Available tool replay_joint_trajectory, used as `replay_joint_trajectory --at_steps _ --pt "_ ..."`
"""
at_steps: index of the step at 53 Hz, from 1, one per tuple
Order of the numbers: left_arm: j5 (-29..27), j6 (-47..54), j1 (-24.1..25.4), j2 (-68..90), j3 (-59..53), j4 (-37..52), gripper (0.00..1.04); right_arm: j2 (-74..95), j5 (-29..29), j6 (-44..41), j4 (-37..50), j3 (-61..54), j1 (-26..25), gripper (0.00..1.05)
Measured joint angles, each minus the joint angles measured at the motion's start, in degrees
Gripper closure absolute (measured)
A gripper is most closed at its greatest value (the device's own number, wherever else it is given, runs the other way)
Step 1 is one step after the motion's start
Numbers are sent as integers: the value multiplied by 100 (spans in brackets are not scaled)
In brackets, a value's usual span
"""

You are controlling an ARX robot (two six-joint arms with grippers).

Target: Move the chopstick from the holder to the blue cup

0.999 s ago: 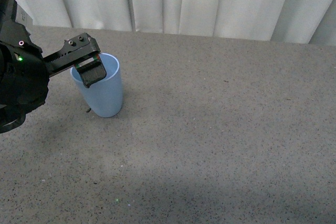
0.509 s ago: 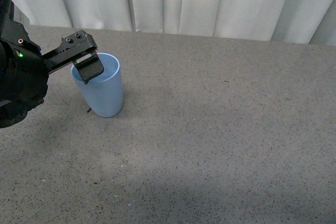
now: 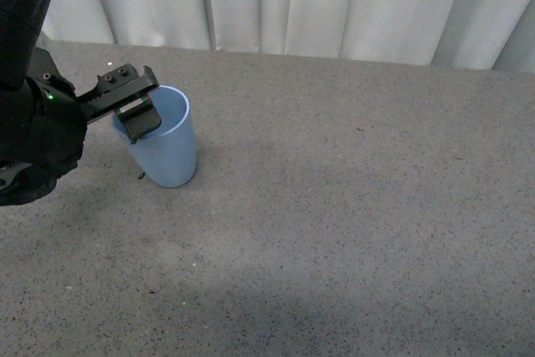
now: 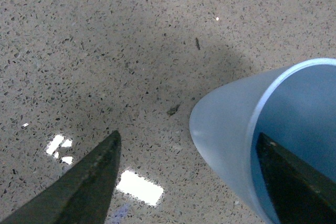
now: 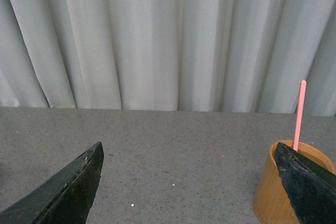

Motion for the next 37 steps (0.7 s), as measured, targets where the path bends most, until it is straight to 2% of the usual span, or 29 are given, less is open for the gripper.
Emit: replay_joint_trajectory --at_steps 7,25,37 --pt "31 -22 -59 0 50 120 51 0 -2 0 0 0 0 10" --pt "393 -151 -282 -33 122 280 100 0 0 0 0 0 0 10" --pt "466 -286 -422 -127 173 232 101 0 0 0 0 0 0 10"
